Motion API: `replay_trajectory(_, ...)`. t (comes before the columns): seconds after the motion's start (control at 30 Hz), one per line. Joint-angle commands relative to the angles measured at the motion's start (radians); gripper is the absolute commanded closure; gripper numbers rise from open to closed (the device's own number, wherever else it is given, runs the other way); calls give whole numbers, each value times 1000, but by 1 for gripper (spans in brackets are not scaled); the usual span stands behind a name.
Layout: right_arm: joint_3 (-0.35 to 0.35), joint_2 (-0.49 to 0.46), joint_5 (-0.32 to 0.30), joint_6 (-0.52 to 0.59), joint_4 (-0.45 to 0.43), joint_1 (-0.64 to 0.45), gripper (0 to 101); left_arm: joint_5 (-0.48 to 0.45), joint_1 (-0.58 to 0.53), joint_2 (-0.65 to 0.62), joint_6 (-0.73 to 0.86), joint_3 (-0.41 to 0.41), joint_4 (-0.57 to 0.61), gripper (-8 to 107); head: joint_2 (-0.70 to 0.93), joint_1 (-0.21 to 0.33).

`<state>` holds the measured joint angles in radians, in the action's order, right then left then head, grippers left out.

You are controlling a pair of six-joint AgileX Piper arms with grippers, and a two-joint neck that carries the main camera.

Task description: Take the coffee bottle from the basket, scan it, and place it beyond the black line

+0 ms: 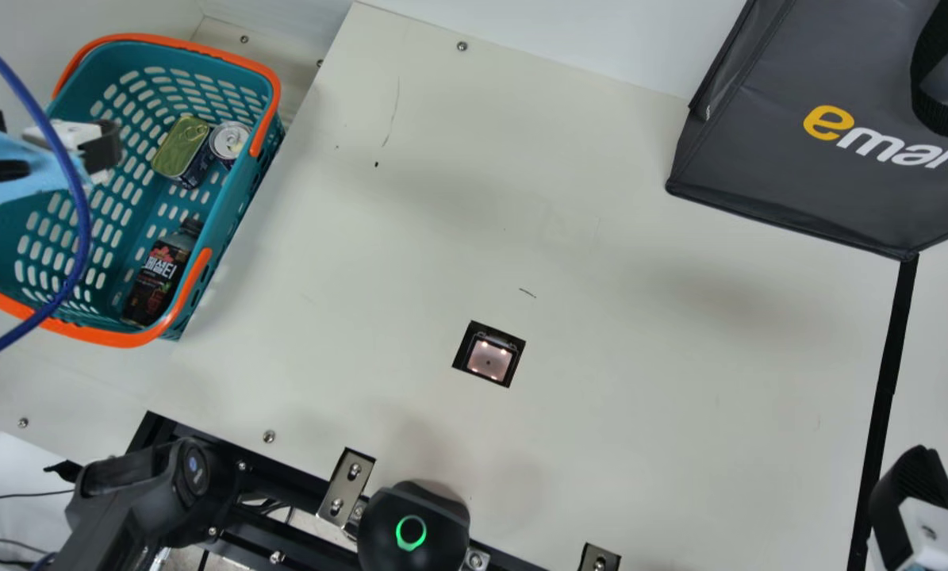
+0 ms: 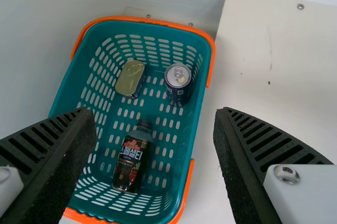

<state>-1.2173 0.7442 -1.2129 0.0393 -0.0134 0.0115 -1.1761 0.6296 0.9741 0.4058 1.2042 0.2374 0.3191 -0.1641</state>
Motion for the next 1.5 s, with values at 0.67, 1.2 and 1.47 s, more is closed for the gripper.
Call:
replay_trajectory(0.67,0,0,0,0,0,0,10,93,104,72,86,-62,24,9,2,26)
replay_trajectory(1.2,0,0,2,0,0,0,10,166,71,169,30,-120,-22,9,2,26)
replay_trajectory(1.47,0,0,2,0,0,0,10,178,75,240,77,-114,-6,9,2,26)
